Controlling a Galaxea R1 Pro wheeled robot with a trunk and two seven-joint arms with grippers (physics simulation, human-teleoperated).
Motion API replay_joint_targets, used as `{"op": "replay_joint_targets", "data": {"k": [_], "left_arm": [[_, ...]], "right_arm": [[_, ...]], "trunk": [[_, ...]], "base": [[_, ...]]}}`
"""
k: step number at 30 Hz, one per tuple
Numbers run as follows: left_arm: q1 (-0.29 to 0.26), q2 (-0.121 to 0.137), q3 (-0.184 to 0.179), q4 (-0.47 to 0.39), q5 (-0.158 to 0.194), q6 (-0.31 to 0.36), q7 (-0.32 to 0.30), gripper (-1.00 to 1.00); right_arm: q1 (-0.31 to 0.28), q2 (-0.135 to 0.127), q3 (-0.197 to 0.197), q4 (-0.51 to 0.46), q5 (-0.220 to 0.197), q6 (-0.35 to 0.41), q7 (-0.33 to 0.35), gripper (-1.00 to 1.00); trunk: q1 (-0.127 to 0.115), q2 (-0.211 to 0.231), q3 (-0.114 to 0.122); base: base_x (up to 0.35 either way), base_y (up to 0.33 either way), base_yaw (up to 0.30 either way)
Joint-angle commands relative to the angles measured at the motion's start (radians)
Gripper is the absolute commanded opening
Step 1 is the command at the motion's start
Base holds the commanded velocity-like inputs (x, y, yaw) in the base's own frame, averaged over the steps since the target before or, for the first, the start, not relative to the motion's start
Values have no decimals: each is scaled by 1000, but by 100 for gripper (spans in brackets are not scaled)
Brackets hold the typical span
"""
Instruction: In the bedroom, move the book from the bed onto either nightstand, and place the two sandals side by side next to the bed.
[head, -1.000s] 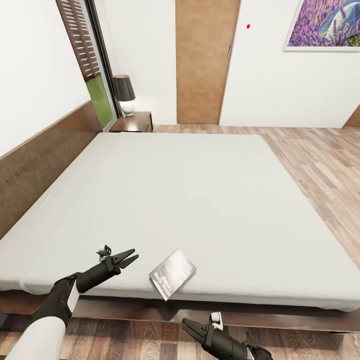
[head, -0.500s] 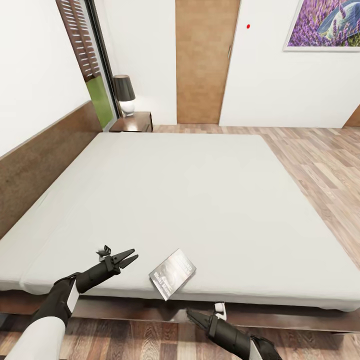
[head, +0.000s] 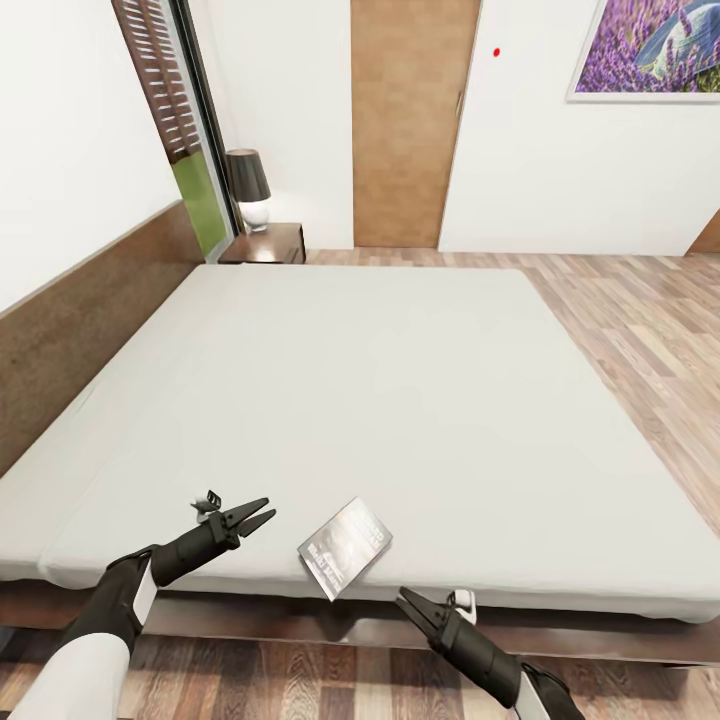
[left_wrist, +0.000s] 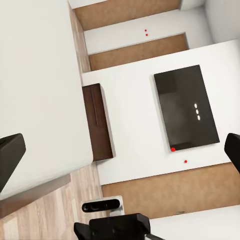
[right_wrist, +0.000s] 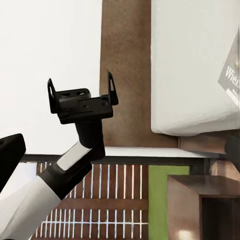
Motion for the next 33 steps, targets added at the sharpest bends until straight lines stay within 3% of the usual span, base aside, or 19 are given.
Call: {"op": "replay_joint_targets", "data": {"k": [1,33], "left_arm": [[-1,0,3,0,-8,10,-7,100],[-1,0,5,0,-8,10,-7,100]], "right_arm": [[0,1,-4,0,1,10,4,100],[-1,4,-2,10,8,4,0,100]], "trunk": [[4,-8,-4],[127,-232,-104]], "base": [[0,0,0],[0,0,0]]}}
